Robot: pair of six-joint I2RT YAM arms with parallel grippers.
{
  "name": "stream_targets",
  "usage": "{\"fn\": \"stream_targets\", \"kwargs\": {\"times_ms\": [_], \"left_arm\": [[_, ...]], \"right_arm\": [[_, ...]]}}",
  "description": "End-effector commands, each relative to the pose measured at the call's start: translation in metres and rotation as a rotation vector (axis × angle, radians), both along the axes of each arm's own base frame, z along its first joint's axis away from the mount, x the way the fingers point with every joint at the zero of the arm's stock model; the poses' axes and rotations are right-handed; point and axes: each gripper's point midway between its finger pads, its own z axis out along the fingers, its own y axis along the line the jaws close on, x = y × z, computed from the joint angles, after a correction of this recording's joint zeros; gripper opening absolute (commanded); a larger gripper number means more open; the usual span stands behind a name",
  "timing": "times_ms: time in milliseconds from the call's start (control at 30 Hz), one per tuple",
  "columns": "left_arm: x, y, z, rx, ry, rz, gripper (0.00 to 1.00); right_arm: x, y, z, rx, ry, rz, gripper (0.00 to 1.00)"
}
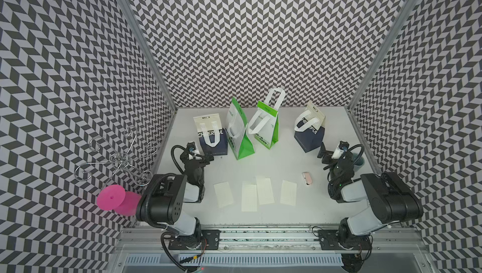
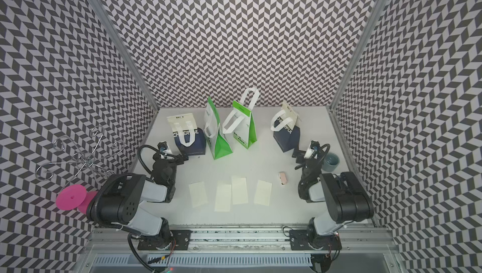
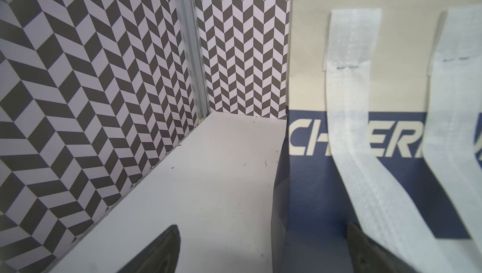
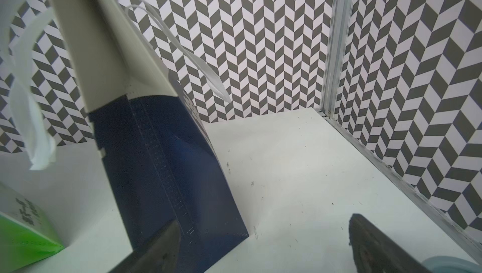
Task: Staple the receipts to the bags
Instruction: Pick up the takeout bag from the center of the board.
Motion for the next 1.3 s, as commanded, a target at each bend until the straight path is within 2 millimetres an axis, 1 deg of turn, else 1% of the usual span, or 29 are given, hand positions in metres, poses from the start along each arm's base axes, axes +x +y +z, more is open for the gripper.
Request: {"fn": "stream_targets", "kwargs": {"times_ms": [0,933,1067,1167,1200,1233,1267], "left_arm": [[0.003,0.0,0.012,0.002,-0.045,0.006,1.0],[0.003,0.0,0.012,0.003,-0.046,0.005,1.0],[0.003,0.0,0.011,0.002,-0.043,0.004,1.0],[0.001,-0.001,0.016,0.006,-0.06,0.004,1.0],[0.0,0.0,0.019,0.008,-0.067,0.011,1.0],[0.0,-0.001,0.018,0.007,-0.049,0.007,1.0],[-0.002,-0.004,0.025,0.015,-0.067,-0.004,1.0]], "right_arm": [[0.004,0.0,0.025,0.001,-0.1,-0.008,0.99],[0.004,0.0,0.026,0.001,-0.101,-0.006,0.99],[0.004,0.0,0.022,0.001,-0.089,-0.003,0.99],[0.004,0.002,0.026,0.0,-0.102,0.023,0.99],[-0.001,0.002,0.023,-0.003,-0.096,0.026,0.99],[-0.004,0.003,0.024,-0.009,-0.093,0.032,0.99],[-0.006,0.003,0.029,-0.015,-0.097,0.019,0.99]]}}
